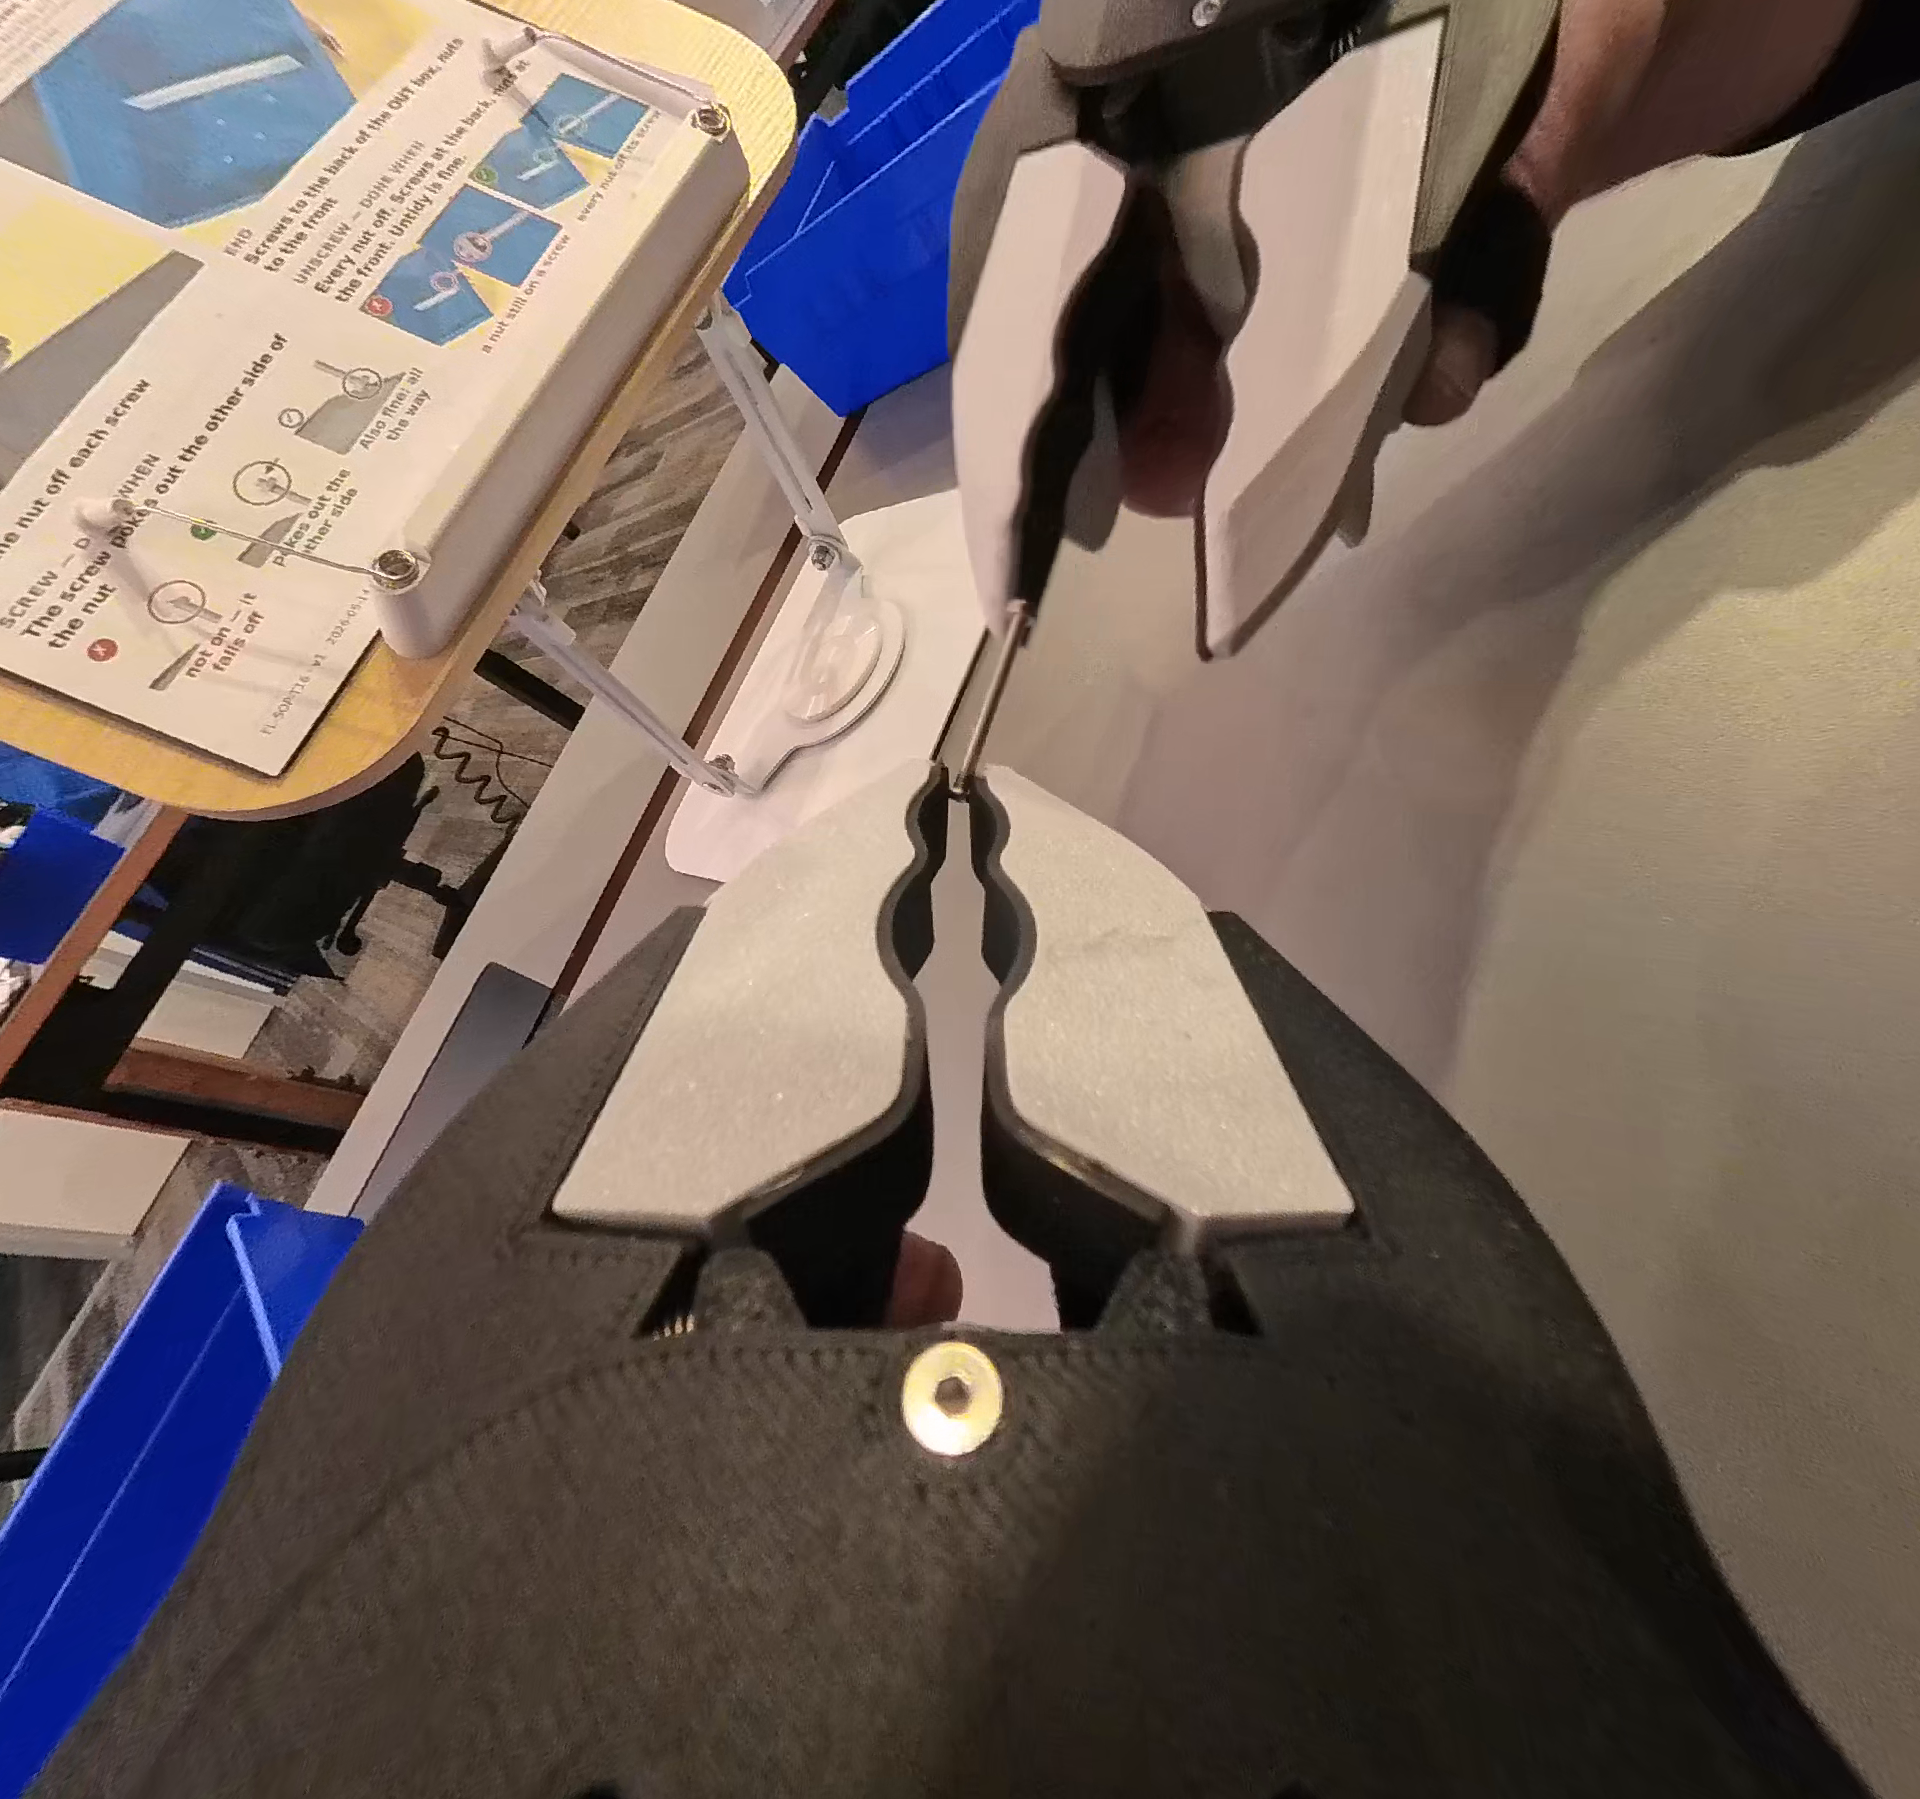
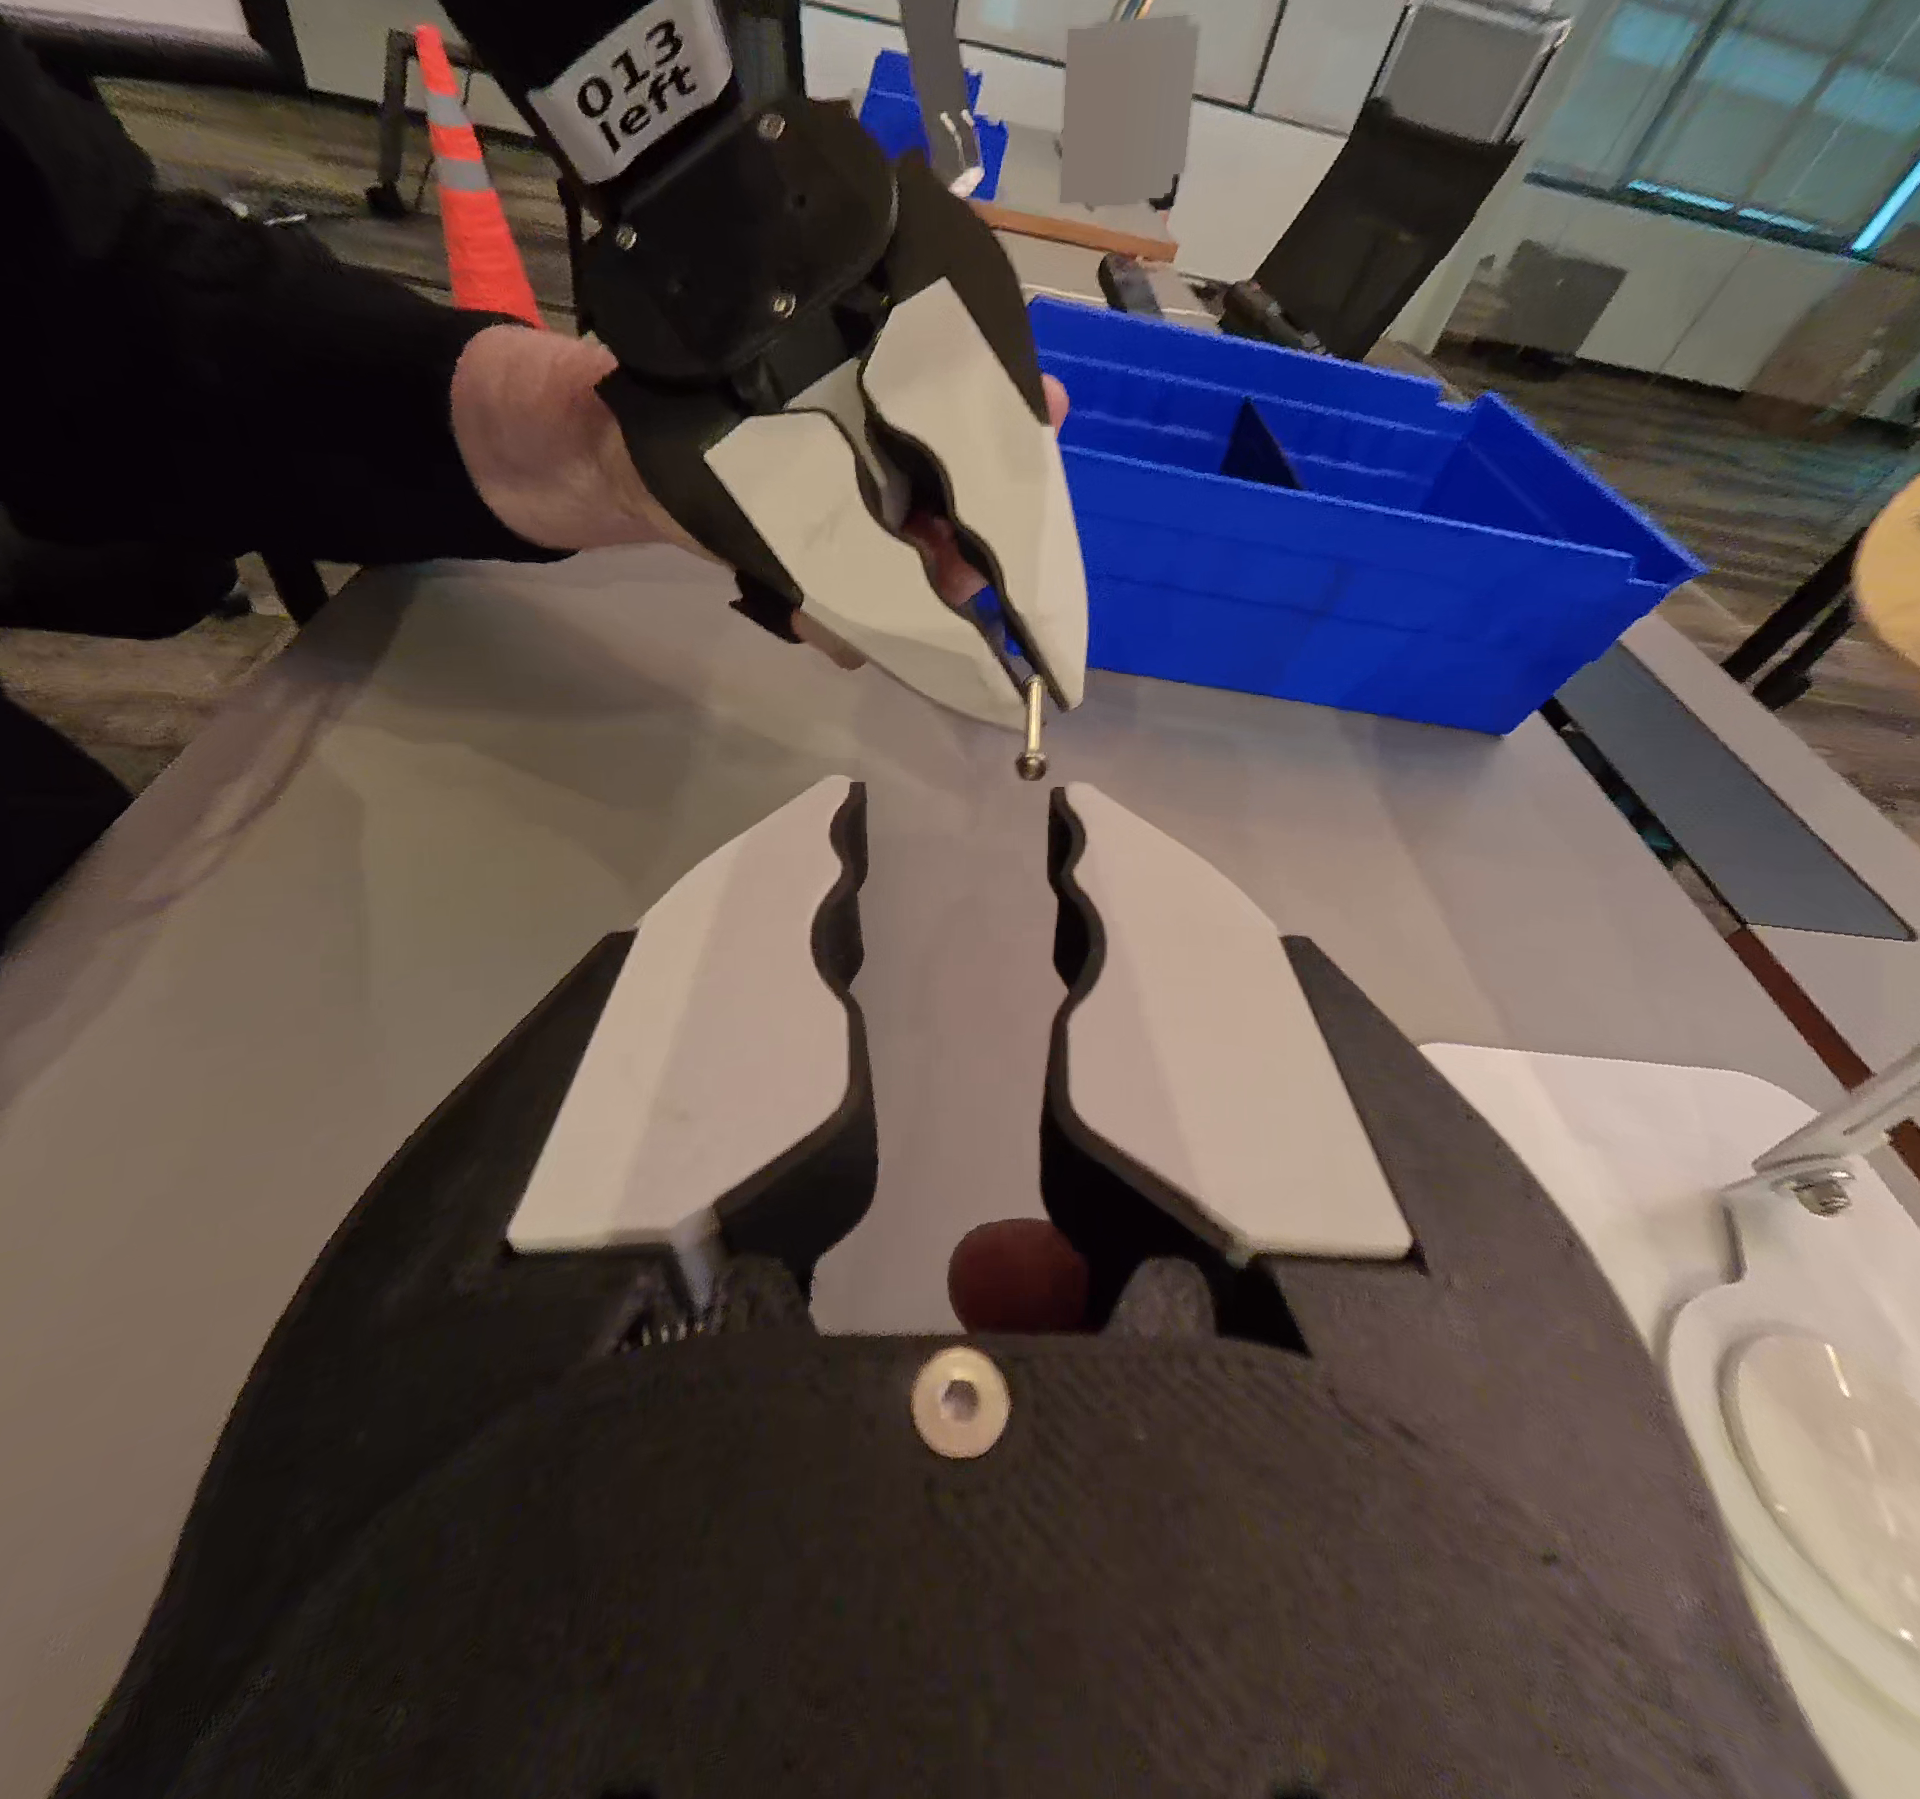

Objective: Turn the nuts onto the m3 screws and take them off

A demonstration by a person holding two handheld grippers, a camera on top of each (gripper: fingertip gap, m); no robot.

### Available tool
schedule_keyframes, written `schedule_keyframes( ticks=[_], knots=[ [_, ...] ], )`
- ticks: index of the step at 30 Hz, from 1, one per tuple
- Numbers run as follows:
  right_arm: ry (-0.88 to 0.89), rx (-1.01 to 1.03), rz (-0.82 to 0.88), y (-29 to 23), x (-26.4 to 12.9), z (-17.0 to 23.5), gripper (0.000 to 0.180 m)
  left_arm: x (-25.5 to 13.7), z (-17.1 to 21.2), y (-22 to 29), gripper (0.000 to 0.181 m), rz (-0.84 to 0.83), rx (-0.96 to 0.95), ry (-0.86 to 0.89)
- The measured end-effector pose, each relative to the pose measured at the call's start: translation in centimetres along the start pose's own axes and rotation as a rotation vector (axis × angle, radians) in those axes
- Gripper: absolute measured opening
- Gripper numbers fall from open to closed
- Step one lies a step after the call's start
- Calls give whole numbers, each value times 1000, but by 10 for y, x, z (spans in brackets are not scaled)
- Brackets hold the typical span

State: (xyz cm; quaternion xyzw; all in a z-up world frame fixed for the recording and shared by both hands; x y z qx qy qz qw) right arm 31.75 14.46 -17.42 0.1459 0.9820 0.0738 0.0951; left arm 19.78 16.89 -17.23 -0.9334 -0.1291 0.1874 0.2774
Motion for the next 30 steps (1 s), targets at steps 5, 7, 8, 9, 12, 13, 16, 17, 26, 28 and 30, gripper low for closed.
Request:
schedule_keyframes(
  ticks=[5, 7, 8, 9, 12, 13, 16, 17, 26, 28, 30],
  knots=[
    [6, -17, -4, -3, 1, -1, 36, 1, 0, 1, 3, 0, 3, -2],
    [-21, -12, -42, -6, 3, 3, 26, 0, -2, -1, 3, -8, -1, 6],
    [-33, -7, -62, -8, 3, 5, 27, 0, -2, -1, 3, -7, -6, 7],
    [-32, -13, -56, -8, 3, 5, 28, 0, -2, -2, 3, -9, -5, 6],
    [0, -15, -3, -1, 0, 0, 32, -1, -2, -1, 3, -6, -8, 7],
    [19, -18, 12, 0, -1, -2, 35, 0, -1, -1, 3, -6, -7, 4],
    [33, -27, 12, -2, -1, -5, 38, 1, -1, 0, 3, -5, -4, 4],
    [22, -26, 1, -3, 1, -3, 38, 1, -2, 0, 3, -7, -3, 5],
    [46, -18, 22, 1, -3, -6, 36, 0, -4, -1, 3, -16, -7, 19],
    [56, -32, 30, 1, -4, -8, 38, 1, -4, 0, 3, -12, -3, 14],
    [53, -42, 17, -2, -2, -7, 38, 2, -4, 1, 3, -13, 0, 14]
  ],
)
Point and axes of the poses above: each gripper's, where its closed fingertips meet, x out along the fingers, z out of its underside, y = z × x across the jaws, the point moved 6 cm from there along -x, back along the fingers, and after that the axes turned 4 degrees about y, right-handed, at the moved point
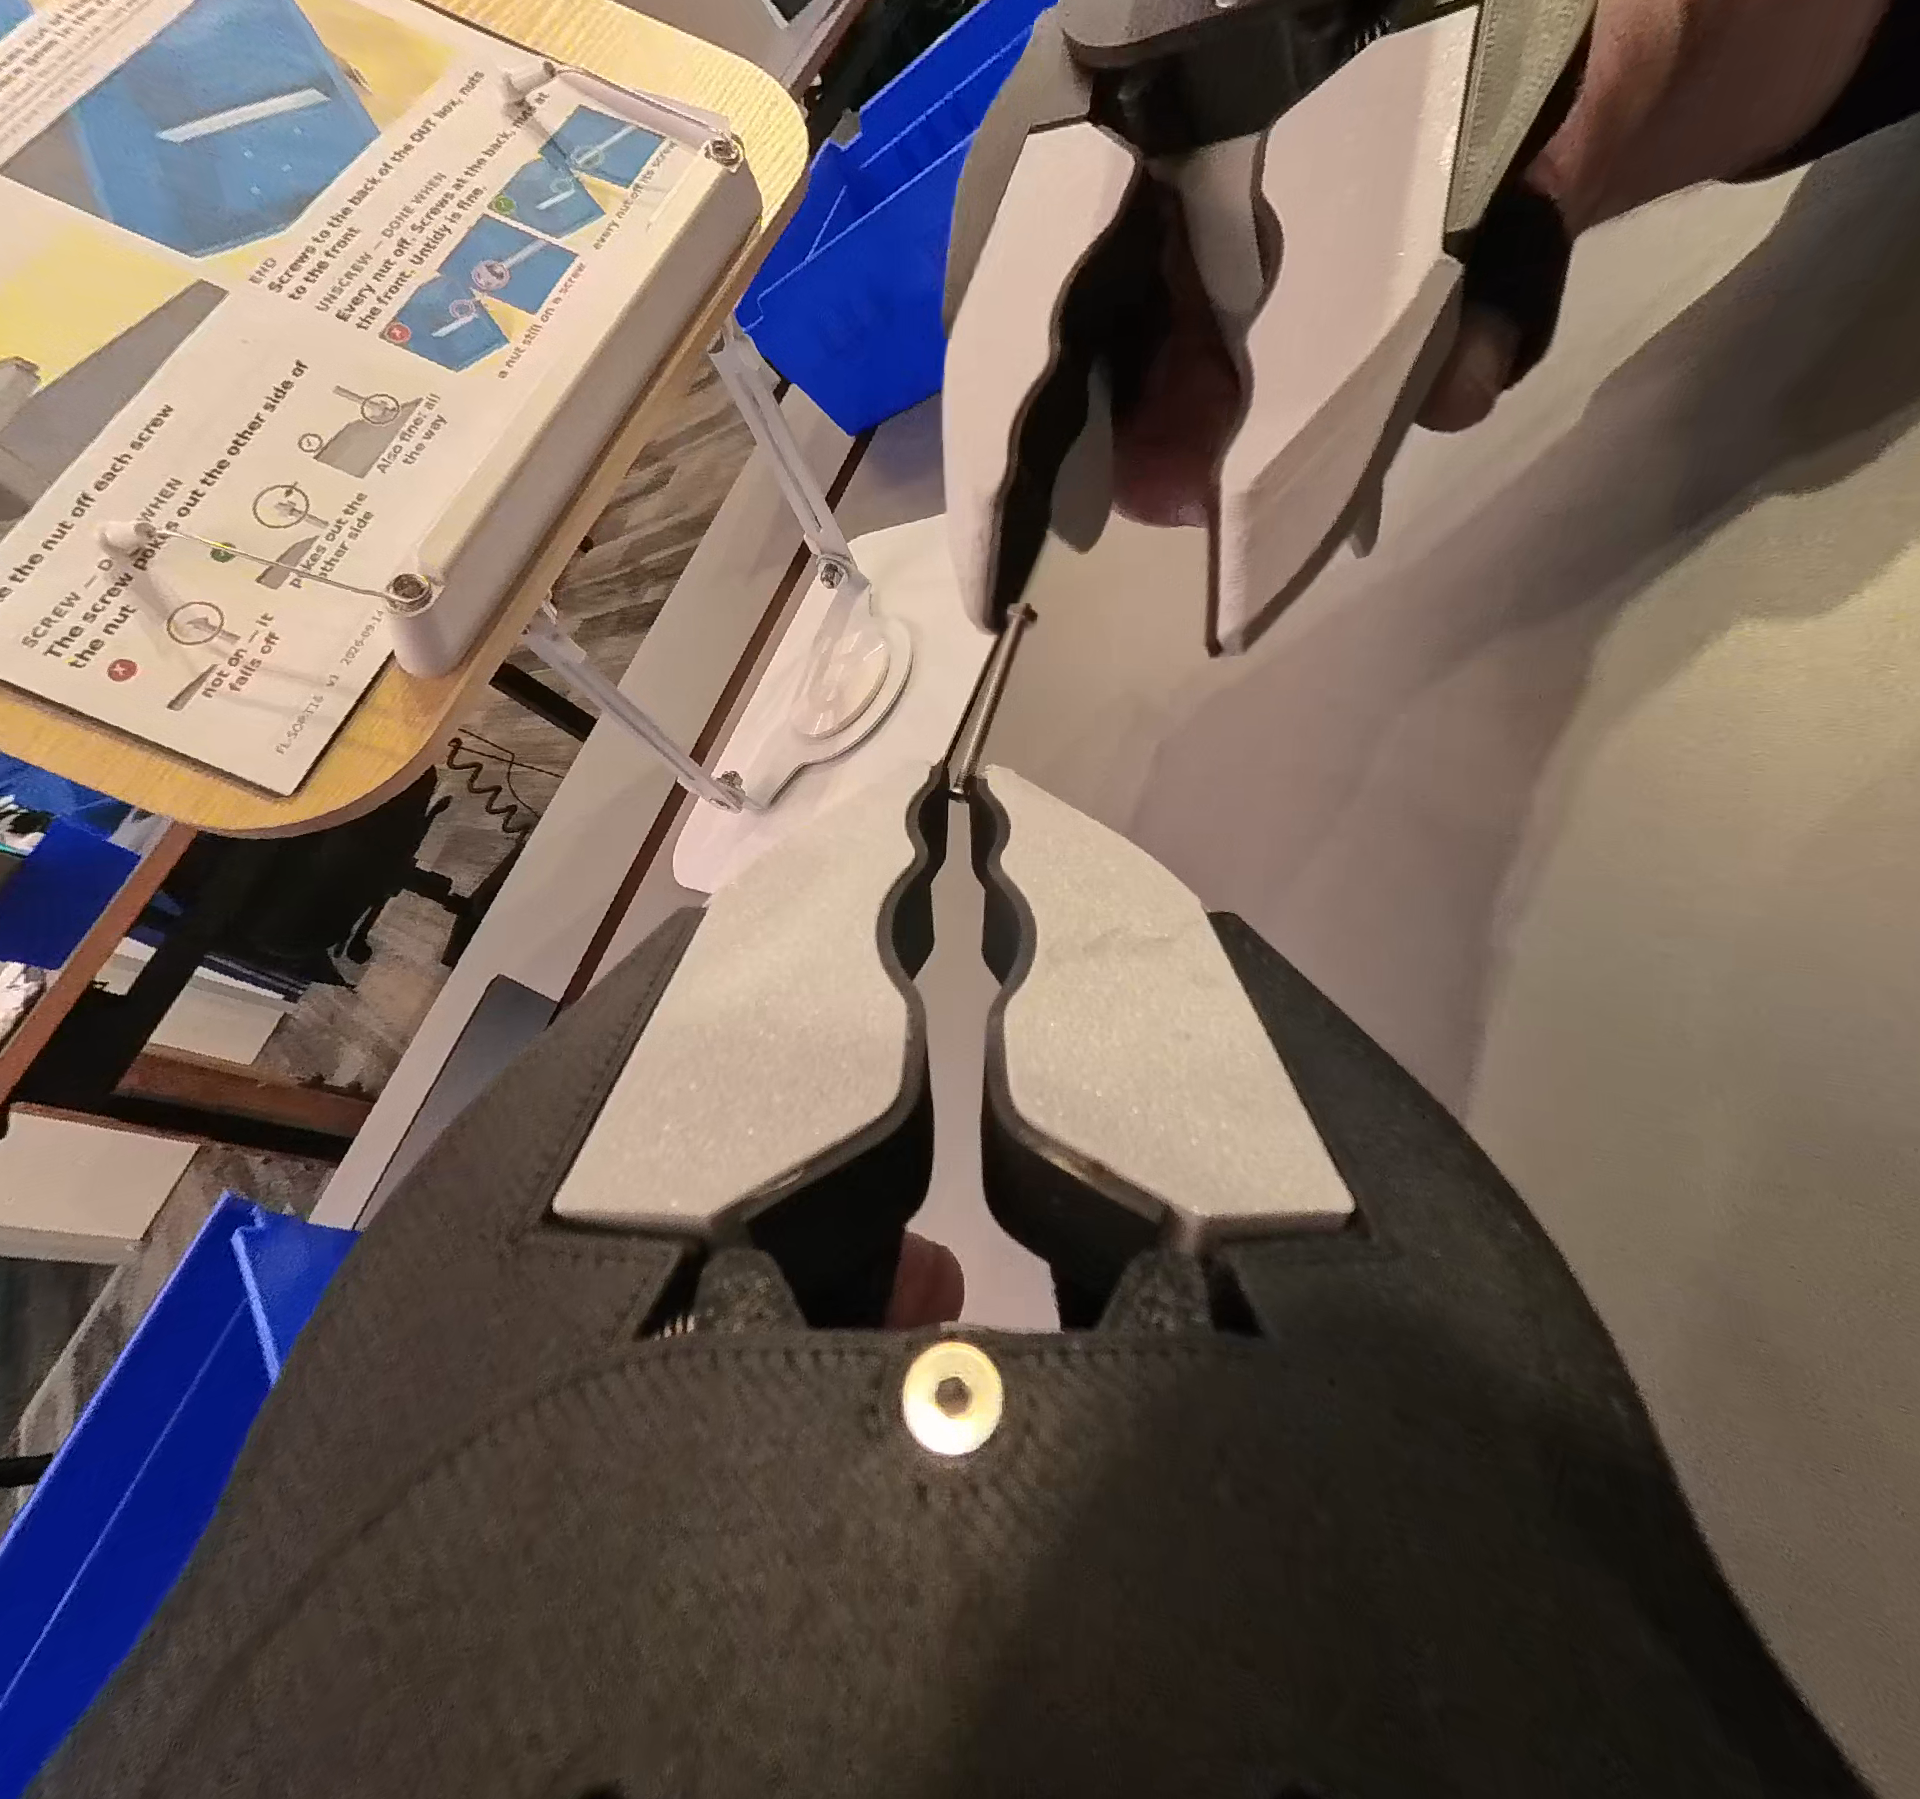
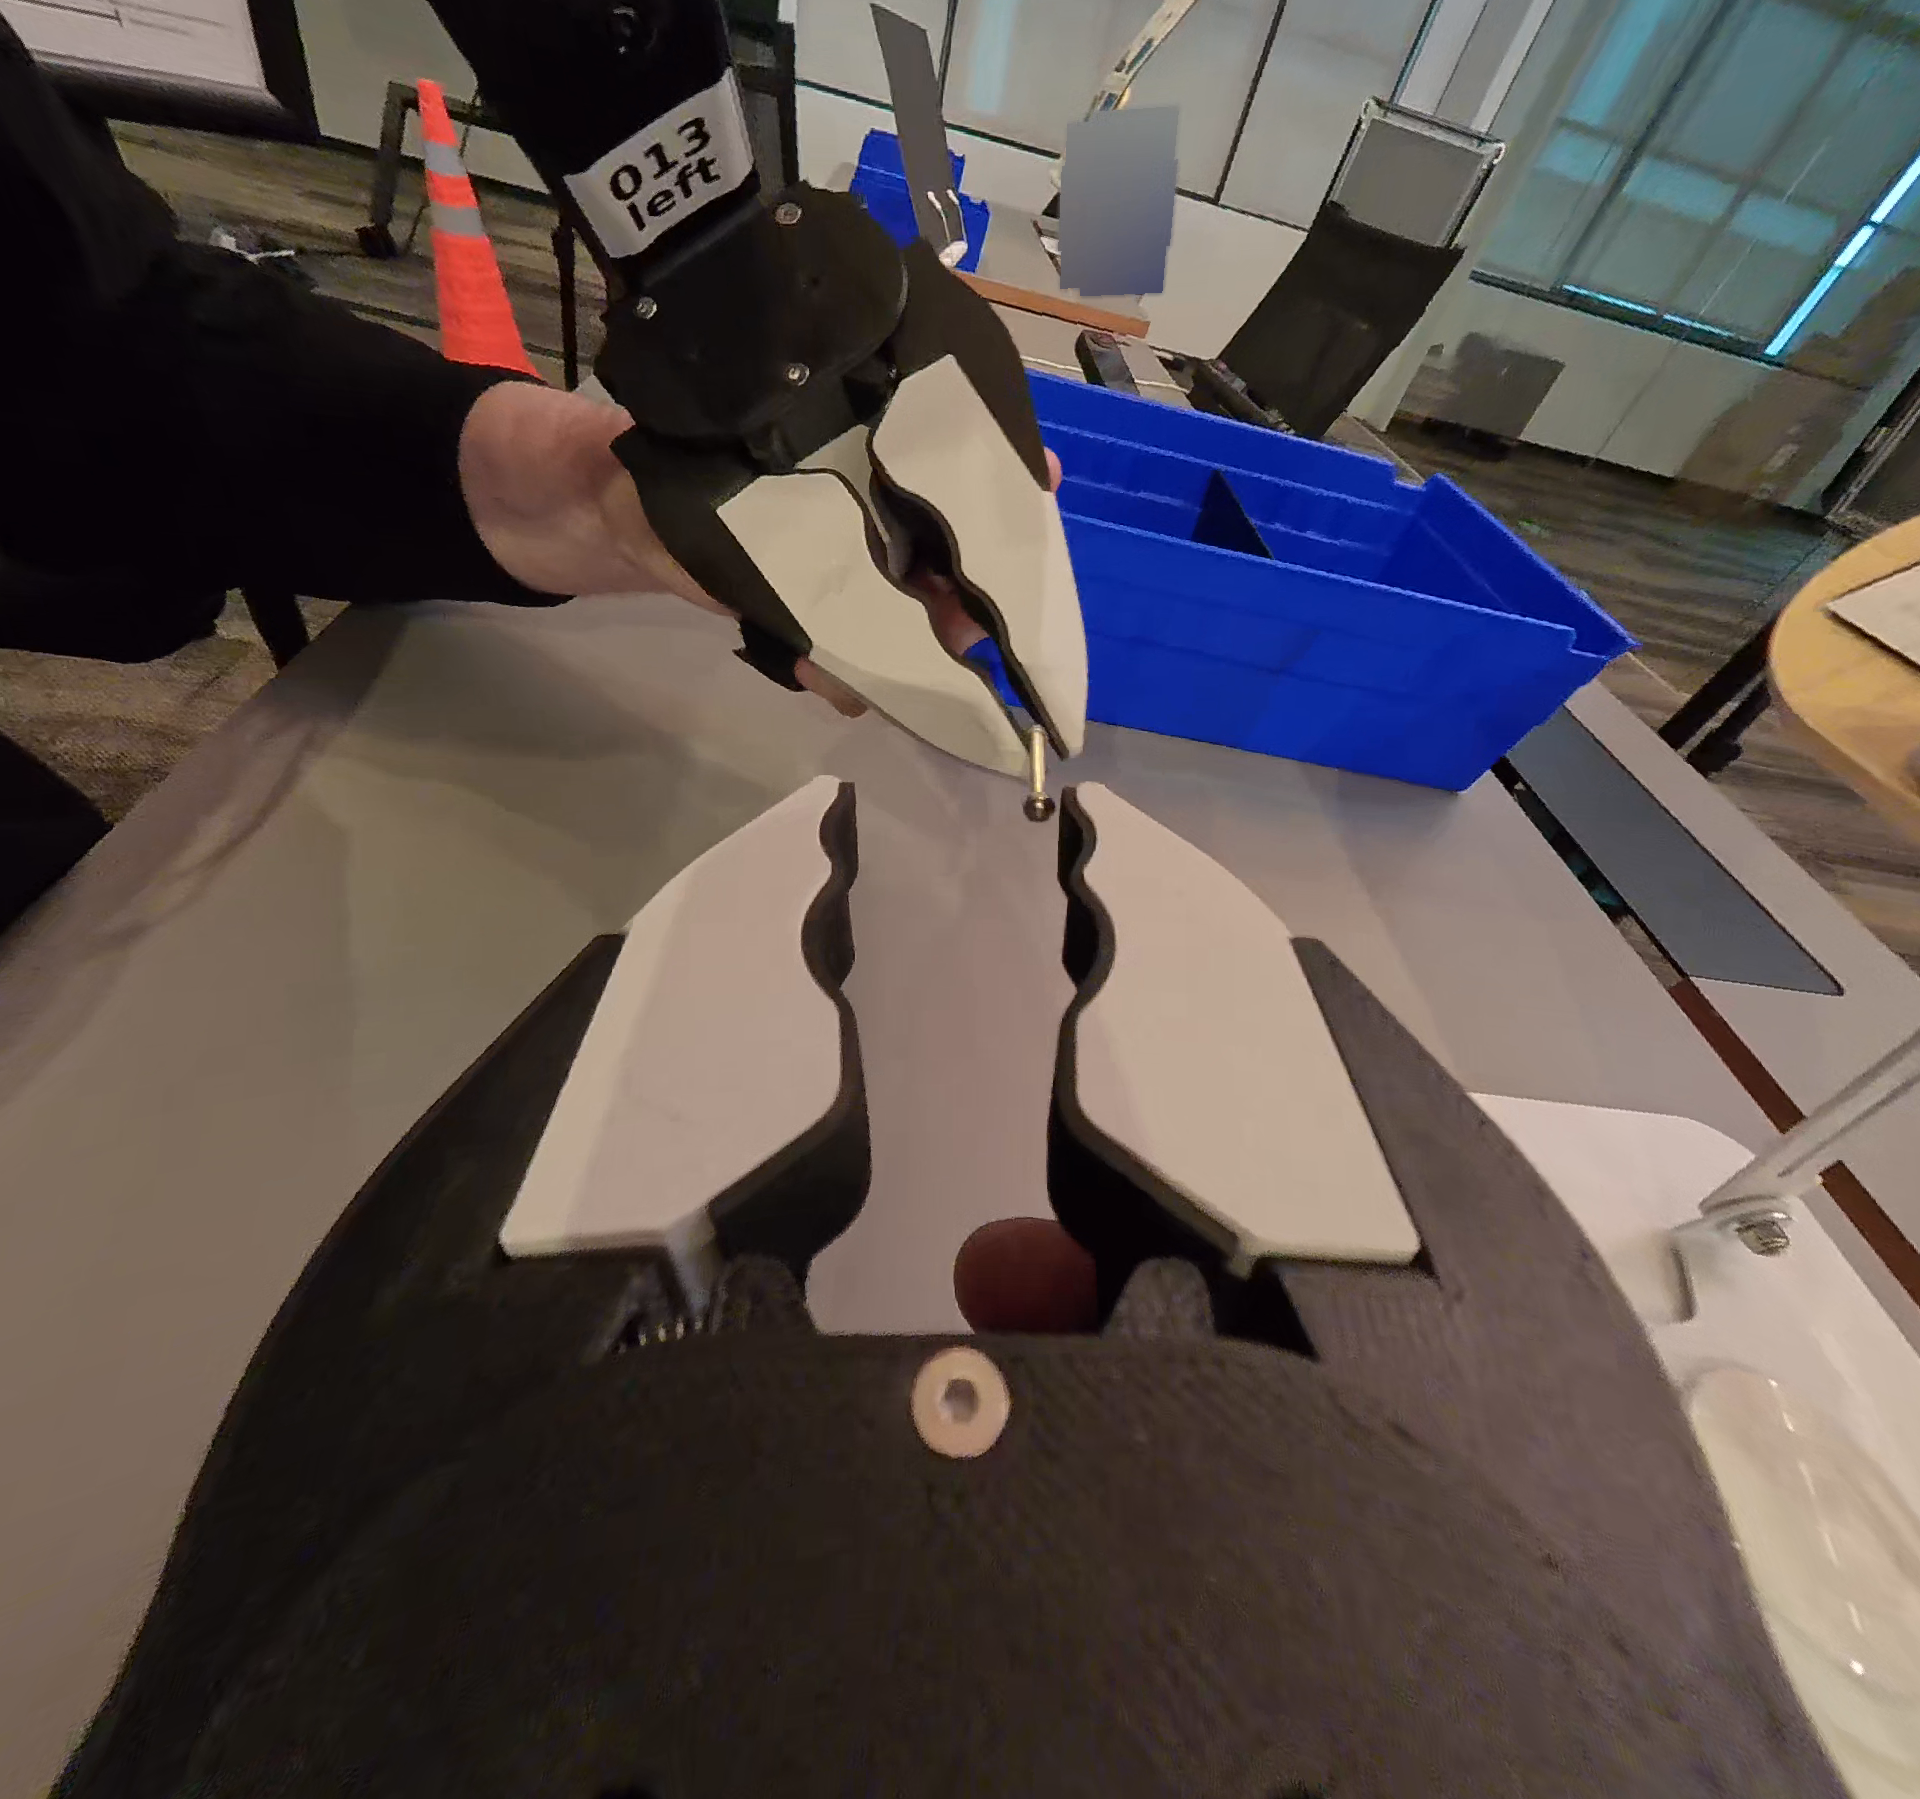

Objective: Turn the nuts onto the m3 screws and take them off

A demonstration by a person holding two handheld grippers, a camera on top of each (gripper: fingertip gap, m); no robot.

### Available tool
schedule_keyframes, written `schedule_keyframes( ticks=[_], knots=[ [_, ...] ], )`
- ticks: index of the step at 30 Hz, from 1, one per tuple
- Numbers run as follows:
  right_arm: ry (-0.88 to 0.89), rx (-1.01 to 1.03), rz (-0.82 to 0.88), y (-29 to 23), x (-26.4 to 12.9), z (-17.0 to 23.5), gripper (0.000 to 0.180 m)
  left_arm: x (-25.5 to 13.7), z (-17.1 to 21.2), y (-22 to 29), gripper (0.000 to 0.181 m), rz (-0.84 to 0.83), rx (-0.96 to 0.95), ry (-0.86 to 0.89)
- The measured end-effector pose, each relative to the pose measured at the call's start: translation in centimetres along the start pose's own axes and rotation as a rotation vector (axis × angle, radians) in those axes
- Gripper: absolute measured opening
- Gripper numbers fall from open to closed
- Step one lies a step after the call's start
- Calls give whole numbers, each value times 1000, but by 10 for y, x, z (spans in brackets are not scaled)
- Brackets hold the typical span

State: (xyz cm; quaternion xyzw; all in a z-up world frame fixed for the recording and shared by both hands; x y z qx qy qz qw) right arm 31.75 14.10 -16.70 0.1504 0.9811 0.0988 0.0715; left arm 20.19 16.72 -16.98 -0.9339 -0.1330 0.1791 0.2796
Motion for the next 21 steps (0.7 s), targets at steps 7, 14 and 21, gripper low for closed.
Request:
schedule_keyframes(
  ticks=[7, 14, 21],
  knots=[
    [-50, 13, -35, -1, 0, 8, 27, -2, -2, -3, 3, -10, -20, 17],
    [6, -14, 2, 0, -2, -1, 35, 0, -2, -2, 3, -7, -14, 13],
    [-15, -8, 4, 0, -1, 2, 33, -1, -3, -3, 3, -9, -21, 18]
  ],
)
Point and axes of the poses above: each gripper's, where its closed fingertips meet, x out along the fingers, z out of its underside, y = z × x across the jaws, the point moved 6 cm from there along -x, back along the fingers, and after that the axes turned 4 degrees about y, right-handed, at the moved point
